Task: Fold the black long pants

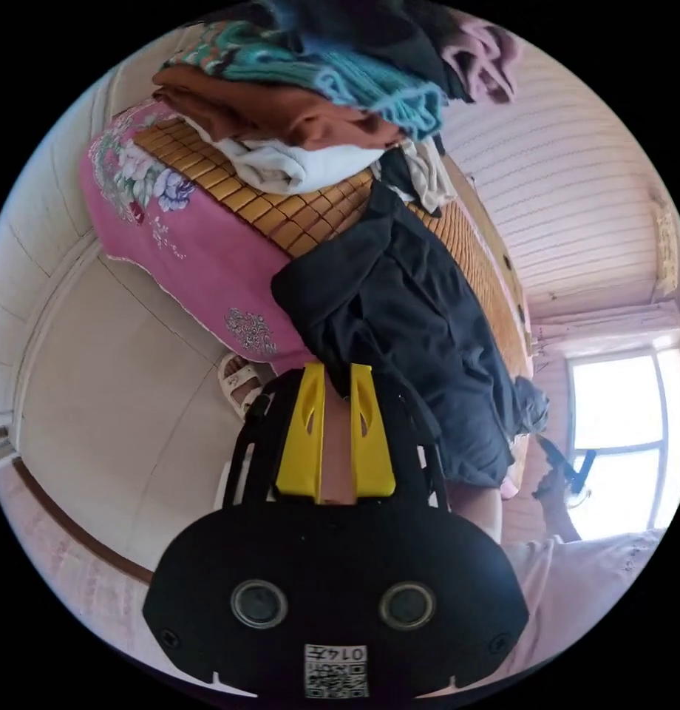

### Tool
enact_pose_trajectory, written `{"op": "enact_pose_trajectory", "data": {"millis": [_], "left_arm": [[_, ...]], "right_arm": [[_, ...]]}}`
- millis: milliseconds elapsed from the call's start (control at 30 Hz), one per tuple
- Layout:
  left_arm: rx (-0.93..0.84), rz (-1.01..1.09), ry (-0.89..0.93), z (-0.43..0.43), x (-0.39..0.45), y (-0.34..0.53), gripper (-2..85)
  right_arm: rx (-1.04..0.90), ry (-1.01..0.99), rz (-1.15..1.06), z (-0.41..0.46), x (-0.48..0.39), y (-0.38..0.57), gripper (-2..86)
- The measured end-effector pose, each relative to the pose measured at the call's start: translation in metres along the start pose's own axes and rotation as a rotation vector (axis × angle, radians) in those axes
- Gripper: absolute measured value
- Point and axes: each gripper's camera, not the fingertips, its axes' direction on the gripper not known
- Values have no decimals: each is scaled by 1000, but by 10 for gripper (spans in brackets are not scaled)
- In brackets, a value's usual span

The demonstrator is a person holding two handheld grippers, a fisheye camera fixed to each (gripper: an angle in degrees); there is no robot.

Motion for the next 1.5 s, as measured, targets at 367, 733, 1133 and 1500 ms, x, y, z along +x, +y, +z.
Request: {"op": "enact_pose_trajectory", "data": {"millis": [367,733,1133,1500], "left_arm": [[-139,350,-496,55,118,24,-10],[-143,363,-507,79,148,38,-10],[-139,329,-472,78,162,36,-10],[10,276,-350,26,158,30,-10]], "right_arm": [[-30,-85,562,-24,193,137,3],[11,-243,895,-43,311,210,108],[82,-343,903,-63,355,199,30],[230,-410,792,-126,364,192,3]]}}
